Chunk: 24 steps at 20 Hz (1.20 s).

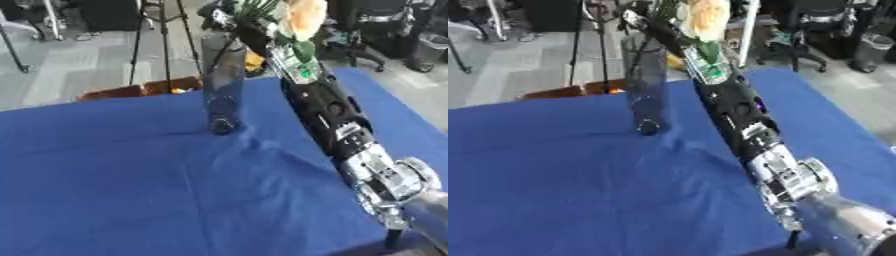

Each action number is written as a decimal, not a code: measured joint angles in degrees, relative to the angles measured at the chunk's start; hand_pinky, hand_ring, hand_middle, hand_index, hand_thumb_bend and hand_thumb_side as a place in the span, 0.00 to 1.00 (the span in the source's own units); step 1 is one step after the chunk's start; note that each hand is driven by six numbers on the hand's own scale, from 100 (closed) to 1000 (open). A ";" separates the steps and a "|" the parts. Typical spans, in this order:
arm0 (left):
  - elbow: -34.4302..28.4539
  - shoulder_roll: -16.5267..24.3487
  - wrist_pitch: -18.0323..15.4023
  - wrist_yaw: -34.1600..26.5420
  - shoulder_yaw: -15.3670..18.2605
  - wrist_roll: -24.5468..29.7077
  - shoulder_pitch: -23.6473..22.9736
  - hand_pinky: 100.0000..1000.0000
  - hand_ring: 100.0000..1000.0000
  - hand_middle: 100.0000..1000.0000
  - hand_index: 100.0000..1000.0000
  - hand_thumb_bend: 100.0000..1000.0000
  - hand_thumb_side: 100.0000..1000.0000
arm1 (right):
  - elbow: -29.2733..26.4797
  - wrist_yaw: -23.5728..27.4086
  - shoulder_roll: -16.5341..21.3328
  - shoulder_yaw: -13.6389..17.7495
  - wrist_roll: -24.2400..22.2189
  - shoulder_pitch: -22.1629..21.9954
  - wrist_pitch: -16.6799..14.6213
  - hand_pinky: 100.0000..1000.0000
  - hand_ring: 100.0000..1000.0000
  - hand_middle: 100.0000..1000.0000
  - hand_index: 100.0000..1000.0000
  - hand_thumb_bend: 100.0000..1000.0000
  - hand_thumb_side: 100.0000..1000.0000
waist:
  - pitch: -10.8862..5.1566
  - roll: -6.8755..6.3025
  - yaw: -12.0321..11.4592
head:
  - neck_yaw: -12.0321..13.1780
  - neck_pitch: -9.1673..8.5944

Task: Arrange flowers into the vase.

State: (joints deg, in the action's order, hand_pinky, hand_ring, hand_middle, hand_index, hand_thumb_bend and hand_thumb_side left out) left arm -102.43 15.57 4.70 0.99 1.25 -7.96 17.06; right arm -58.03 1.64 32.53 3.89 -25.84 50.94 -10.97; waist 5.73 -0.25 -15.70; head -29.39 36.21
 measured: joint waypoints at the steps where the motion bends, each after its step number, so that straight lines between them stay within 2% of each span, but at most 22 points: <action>1: 0.00 0.00 0.00 0.00 0.00 0.00 0.00 0.44 0.48 0.44 0.65 0.37 0.74 | 0.40 -0.41 0.02 -0.07 -0.23 0.03 -0.30 0.96 0.97 0.53 0.76 0.00 0.65 | 0.00 0.00 -0.02 | 0.01 -0.01; 8: 0.01 0.00 0.03 0.00 0.00 0.04 -0.01 0.44 0.47 0.44 0.65 0.37 0.74 | 2.38 -3.84 0.58 -0.46 -0.76 0.98 -3.36 0.97 0.97 0.55 0.78 0.00 0.67 | 0.00 0.00 -0.27 | -0.02 -0.04; 10: 0.01 0.00 0.07 0.00 0.00 0.08 -0.01 0.44 0.47 0.44 0.65 0.34 0.74 | 2.60 -5.03 0.78 -0.73 -0.39 1.03 -4.63 0.97 0.97 0.56 0.78 0.00 0.68 | 0.00 0.00 -0.34 | -0.11 -0.05; 11: 0.02 0.00 0.07 0.00 0.00 0.09 -0.01 0.44 0.47 0.44 0.65 0.37 0.74 | 2.67 -5.77 0.94 -0.80 -0.17 1.09 -5.23 0.97 0.97 0.56 0.78 0.00 0.68 | 0.00 0.00 -0.39 | -0.18 -0.06; 18: 0.14 0.01 0.07 0.00 0.00 0.10 -0.02 0.44 0.47 0.44 0.65 0.37 0.74 | 3.28 -10.31 1.59 -1.32 1.69 1.95 -8.39 0.98 0.96 0.57 0.80 0.00 0.69 | 0.01 0.01 -0.57 | -0.49 -0.46; 21: 0.16 0.01 0.07 0.00 0.00 0.10 -0.02 0.44 0.47 0.44 0.65 0.37 0.74 | 3.50 -11.53 1.73 -1.50 1.85 2.09 -9.43 1.00 0.97 0.61 0.84 0.29 0.68 | 0.01 0.01 -0.58 | -0.53 -0.46; 24: 0.16 0.01 0.07 0.00 0.00 0.10 -0.02 0.44 0.47 0.44 0.65 0.37 0.74 | 3.87 -13.27 2.26 -1.65 1.35 2.31 -10.44 1.00 1.00 0.75 0.91 0.54 0.68 | 0.02 0.01 -0.64 | -0.70 -0.47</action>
State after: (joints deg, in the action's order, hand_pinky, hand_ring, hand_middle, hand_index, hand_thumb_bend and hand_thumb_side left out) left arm -102.27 15.58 4.77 0.99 1.25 -7.86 17.04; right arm -54.16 -11.63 34.78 2.24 -24.49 53.26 -21.41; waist 5.75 -0.24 -16.33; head -30.09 35.74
